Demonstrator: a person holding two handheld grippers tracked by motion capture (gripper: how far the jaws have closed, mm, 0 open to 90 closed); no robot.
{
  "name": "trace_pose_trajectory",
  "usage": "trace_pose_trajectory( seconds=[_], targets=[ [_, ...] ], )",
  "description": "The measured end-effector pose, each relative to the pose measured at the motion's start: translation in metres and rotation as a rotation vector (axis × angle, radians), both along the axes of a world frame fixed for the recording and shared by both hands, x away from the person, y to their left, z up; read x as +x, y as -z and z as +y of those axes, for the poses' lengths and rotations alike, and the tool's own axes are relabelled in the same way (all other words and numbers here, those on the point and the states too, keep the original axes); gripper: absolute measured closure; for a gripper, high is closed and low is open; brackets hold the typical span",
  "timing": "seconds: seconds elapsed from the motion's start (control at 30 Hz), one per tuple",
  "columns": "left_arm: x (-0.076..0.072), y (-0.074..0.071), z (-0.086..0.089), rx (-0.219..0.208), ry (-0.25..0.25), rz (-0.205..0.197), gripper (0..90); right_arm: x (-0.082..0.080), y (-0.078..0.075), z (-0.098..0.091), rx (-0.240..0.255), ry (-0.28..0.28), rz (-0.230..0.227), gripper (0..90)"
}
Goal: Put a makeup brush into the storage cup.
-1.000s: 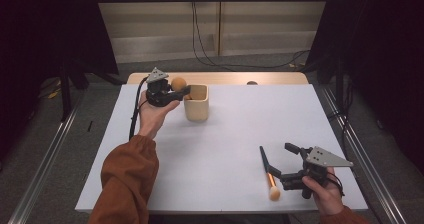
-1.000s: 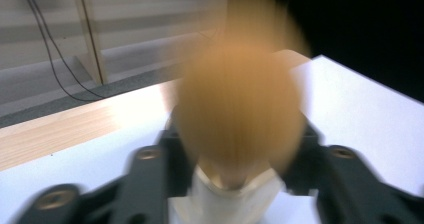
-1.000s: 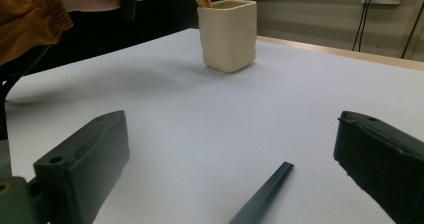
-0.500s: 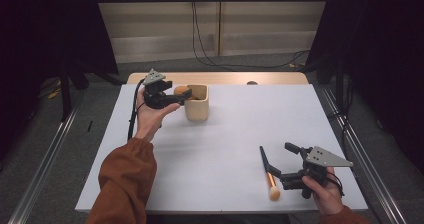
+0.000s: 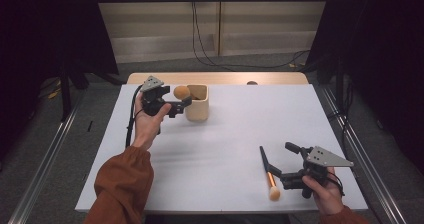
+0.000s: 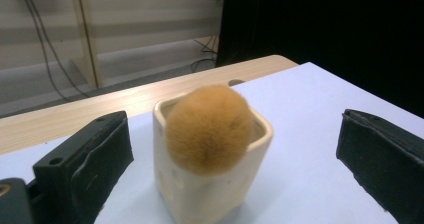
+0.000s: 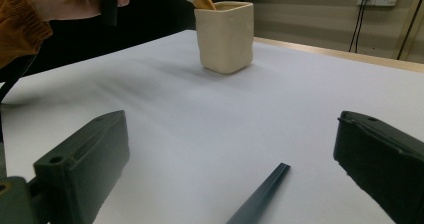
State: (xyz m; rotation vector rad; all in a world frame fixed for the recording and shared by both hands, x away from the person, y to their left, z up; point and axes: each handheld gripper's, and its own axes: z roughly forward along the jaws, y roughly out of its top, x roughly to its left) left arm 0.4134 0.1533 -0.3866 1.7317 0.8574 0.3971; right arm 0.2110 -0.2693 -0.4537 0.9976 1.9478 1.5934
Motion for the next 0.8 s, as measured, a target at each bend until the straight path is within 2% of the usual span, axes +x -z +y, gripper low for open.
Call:
trace_pose_trajectory(
  seconds=[0.4, 0.5, 0.63, 0.7, 0.8],
  targets=[
    [-0.023, 0.008, 0.014, 0.008, -0.024, -0.041, 2.1, 0.001, 0.001, 0.0, -0.003, 0.003, 0.006, 1.0],
    [-0.027, 0.011, 0.019, -0.012, -0.017, -0.031, 2.0, 0.001, 0.0, 0.0, -0.002, 0.006, 0.003, 1.0],
    [-0.034, 0.012, 0.025, 0.004, -0.041, -0.035, 2.4, 0.001, 0.0, 0.0, -0.001, 0.011, 0.003, 1.0],
    [-0.038, 0.013, 0.028, 0.03, -0.052, -0.062, 2.7, 0.001, 0.0, -0.001, -0.002, 0.012, 0.003, 1.0],
    [-0.044, 0.016, 0.035, -0.005, -0.046, -0.049, 3.0, 0.001, 0.0, -0.002, -0.001, 0.017, 0.005, 1.0]
  ],
)
